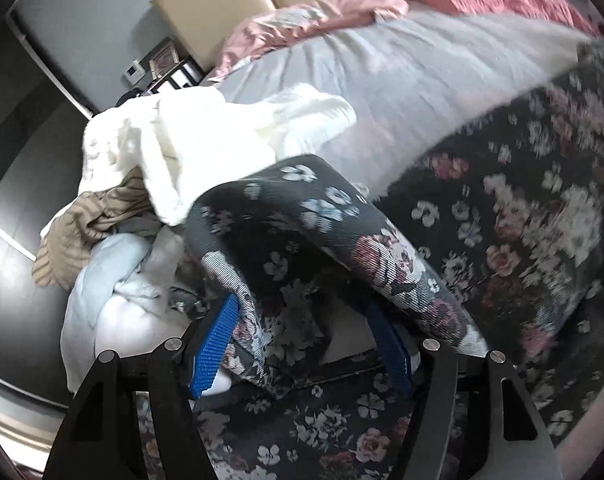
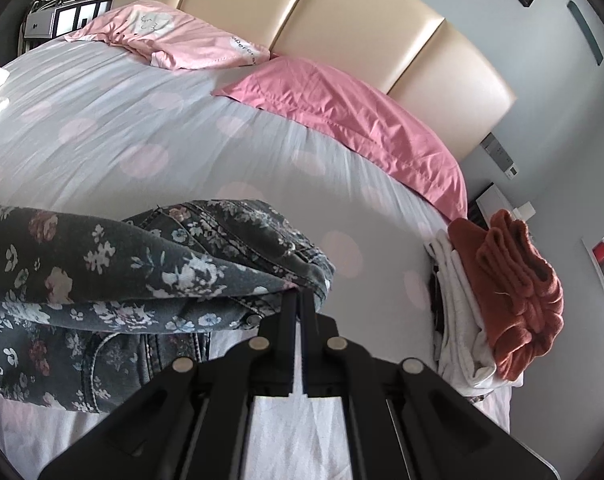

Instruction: Fold clothes

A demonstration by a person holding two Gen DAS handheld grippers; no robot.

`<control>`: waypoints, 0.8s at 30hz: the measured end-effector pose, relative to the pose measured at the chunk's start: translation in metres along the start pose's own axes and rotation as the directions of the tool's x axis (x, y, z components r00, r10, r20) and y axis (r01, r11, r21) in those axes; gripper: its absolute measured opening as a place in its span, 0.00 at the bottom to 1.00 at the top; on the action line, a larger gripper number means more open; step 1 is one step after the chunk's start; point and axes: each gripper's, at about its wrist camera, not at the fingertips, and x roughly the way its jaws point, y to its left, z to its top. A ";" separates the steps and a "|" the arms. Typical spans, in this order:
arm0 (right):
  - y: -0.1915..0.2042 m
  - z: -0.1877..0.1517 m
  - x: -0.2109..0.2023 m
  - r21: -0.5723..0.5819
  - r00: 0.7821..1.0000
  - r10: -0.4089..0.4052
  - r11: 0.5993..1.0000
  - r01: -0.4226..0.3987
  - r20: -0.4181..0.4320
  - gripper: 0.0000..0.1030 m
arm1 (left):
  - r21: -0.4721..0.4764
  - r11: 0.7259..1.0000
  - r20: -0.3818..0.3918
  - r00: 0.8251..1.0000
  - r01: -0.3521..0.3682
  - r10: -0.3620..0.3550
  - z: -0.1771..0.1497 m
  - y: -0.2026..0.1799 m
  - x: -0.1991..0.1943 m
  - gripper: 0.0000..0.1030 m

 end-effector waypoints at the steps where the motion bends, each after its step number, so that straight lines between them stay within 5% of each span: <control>1: 0.000 0.000 0.001 -0.001 1.000 0.001 1.000 -0.001 0.000 0.01 | 0.010 1.000 -0.009 1.000 -0.004 0.004 0.000 -0.001 0.004 0.64; 5: 0.002 -0.002 0.005 -0.001 1.000 0.003 1.000 -0.003 -0.007 0.01 | -0.025 1.000 -0.035 0.999 0.005 -0.006 0.003 -0.002 0.014 0.41; 7: 0.002 -0.005 0.006 -0.001 1.000 0.004 1.000 -0.004 -0.013 0.01 | -0.048 0.999 -0.043 0.999 0.024 -0.026 0.004 -0.004 0.014 0.08; 15: -0.019 -0.016 -0.030 0.055 0.997 -0.067 0.996 0.064 0.047 0.00 | -0.198 0.979 -0.002 0.999 0.043 -0.044 0.003 0.026 -0.029 0.00; 20: -0.088 -0.037 -0.072 0.184 0.989 -0.136 0.975 0.124 0.055 0.00 | -0.219 0.975 0.042 0.999 0.022 -0.013 0.000 0.042 -0.069 0.00; 24: -0.110 -0.065 -0.093 0.149 0.996 -0.045 0.988 0.034 0.074 0.00 | -0.224 0.974 0.054 0.998 0.025 -0.013 -0.008 0.044 -0.090 0.03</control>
